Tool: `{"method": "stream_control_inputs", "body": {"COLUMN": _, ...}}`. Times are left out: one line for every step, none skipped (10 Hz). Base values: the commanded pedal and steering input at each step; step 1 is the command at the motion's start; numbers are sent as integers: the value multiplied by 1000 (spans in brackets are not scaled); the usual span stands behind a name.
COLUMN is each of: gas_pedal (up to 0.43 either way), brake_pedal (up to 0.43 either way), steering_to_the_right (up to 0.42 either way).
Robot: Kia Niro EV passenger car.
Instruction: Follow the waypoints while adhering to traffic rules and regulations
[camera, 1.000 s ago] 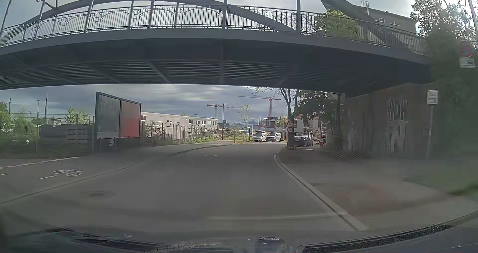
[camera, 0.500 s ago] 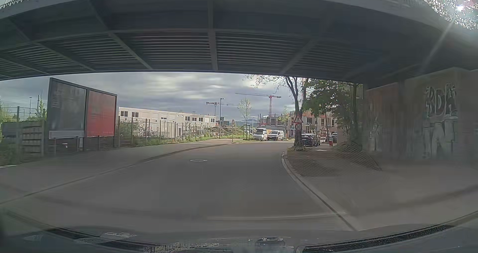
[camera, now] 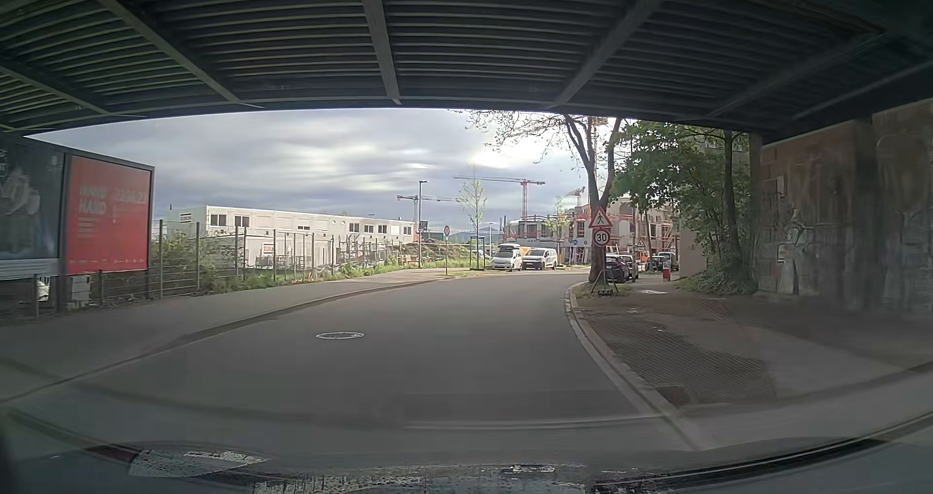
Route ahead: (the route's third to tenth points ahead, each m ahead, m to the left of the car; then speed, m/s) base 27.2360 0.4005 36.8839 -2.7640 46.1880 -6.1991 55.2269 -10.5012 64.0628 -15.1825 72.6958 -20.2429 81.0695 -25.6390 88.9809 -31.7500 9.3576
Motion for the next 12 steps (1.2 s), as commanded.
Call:
{"method": "stream_control_inputs", "body": {"gas_pedal": 0, "brake_pedal": 91, "steering_to_the_right": 16}}
{"method": "stream_control_inputs", "body": {"gas_pedal": 0, "brake_pedal": 91, "steering_to_the_right": 18}}
{"method": "stream_control_inputs", "body": {"gas_pedal": 0, "brake_pedal": 98, "steering_to_the_right": 21}}
{"method": "stream_control_inputs", "body": {"gas_pedal": 0, "brake_pedal": 98, "steering_to_the_right": 23}}
{"method": "stream_control_inputs", "body": {"gas_pedal": 0, "brake_pedal": 98, "steering_to_the_right": 25}}
{"method": "stream_control_inputs", "body": {"gas_pedal": 0, "brake_pedal": 98, "steering_to_the_right": 29}}
{"method": "stream_control_inputs", "body": {"gas_pedal": 0, "brake_pedal": 98, "steering_to_the_right": 31}}
{"method": "stream_control_inputs", "body": {"gas_pedal": 0, "brake_pedal": 91, "steering_to_the_right": 31}}
{"method": "stream_control_inputs", "body": {"gas_pedal": 0, "brake_pedal": 85, "steering_to_the_right": 31}}
{"method": "stream_control_inputs", "body": {"gas_pedal": 0, "brake_pedal": 79, "steering_to_the_right": 31}}
{"method": "stream_control_inputs", "body": {"gas_pedal": 0, "brake_pedal": 67, "steering_to_the_right": 31}}
{"method": "stream_control_inputs", "body": {"gas_pedal": 0, "brake_pedal": 55, "steering_to_the_right": 32}}
